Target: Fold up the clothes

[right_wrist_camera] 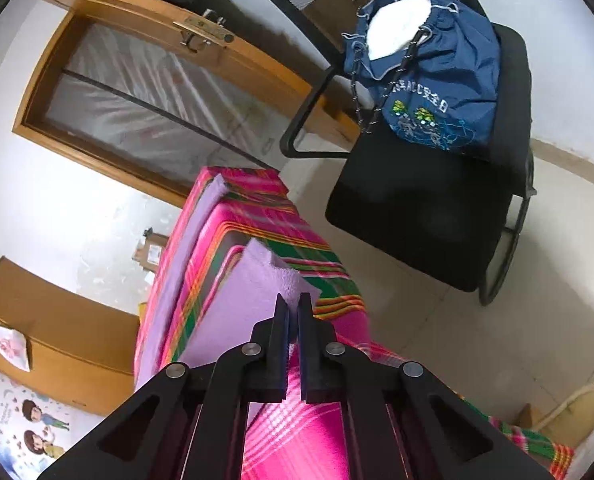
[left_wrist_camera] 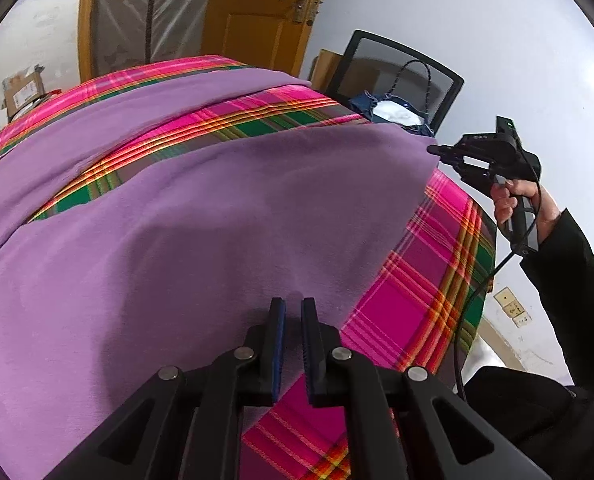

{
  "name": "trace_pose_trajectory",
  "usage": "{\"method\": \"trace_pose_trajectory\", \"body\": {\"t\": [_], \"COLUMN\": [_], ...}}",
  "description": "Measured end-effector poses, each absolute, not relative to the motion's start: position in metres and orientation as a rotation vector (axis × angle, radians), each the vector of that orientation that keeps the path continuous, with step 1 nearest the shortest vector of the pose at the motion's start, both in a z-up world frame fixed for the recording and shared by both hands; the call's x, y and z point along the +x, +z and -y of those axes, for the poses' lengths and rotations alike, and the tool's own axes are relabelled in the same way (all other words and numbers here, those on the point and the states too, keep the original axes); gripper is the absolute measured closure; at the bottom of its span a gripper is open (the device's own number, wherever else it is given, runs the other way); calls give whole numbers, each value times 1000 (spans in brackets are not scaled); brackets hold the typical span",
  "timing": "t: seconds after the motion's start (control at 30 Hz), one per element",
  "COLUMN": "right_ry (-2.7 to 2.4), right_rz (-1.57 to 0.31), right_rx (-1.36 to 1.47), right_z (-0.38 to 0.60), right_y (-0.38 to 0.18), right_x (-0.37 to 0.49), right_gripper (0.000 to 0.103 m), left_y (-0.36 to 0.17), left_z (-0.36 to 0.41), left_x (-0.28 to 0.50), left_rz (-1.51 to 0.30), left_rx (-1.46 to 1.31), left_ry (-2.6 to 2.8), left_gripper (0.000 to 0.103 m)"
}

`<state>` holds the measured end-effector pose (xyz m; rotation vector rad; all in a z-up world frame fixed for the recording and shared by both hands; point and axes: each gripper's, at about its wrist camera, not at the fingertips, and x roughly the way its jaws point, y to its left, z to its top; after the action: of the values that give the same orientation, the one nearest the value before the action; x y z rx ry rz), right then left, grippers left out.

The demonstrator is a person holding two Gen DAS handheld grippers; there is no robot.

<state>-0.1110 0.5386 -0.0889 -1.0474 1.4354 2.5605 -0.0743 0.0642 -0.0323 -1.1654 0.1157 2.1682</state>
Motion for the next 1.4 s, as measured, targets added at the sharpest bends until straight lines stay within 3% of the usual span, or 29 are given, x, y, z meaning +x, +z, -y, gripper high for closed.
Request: {"method": "trace_pose_trajectory", "body": {"t": [0.1,0.17,0.23,0.47,0.9,1.13,1.27,1.4], "right_ry": [2570,2580,2603,2853,3022,3115,3277,3372], "right_rz": [-1359,-1272,-1144,-808,-111,-18,100,214], "right_rx": [-1104,-1080,-1044,-1123,-1470,-1400,-1451,-1522], "right_z": [-536,-535,-534,-469,-312,-286,-238,-183], "right_y": [-89,-82,-70,-38,-54,-35,-30,-37], "right_x": [-117,-115,-110,-118,-200,-188,-174,-170], "right_gripper": [94,80,76,76,83,82,72,72], "left_y": [-31,-30,-28,-27,-21,-24,-20,-20], "left_z": [-67,-68,-68,-62,11,43,68,94], "left_x": [-75,-75,-75,-79,-89,-85,-82,-75], "left_rz": [-116,-114,-109,-78,60,130,181,231], "left_rx": [-1161,-1155,-1148,-1159,-1203,-1219,-1212,-1222], "left_ry": [2157,2155,2155,2175,2412,2467,2527,2590], "left_gripper": [92,92,92,92,92,92,92,92]}}
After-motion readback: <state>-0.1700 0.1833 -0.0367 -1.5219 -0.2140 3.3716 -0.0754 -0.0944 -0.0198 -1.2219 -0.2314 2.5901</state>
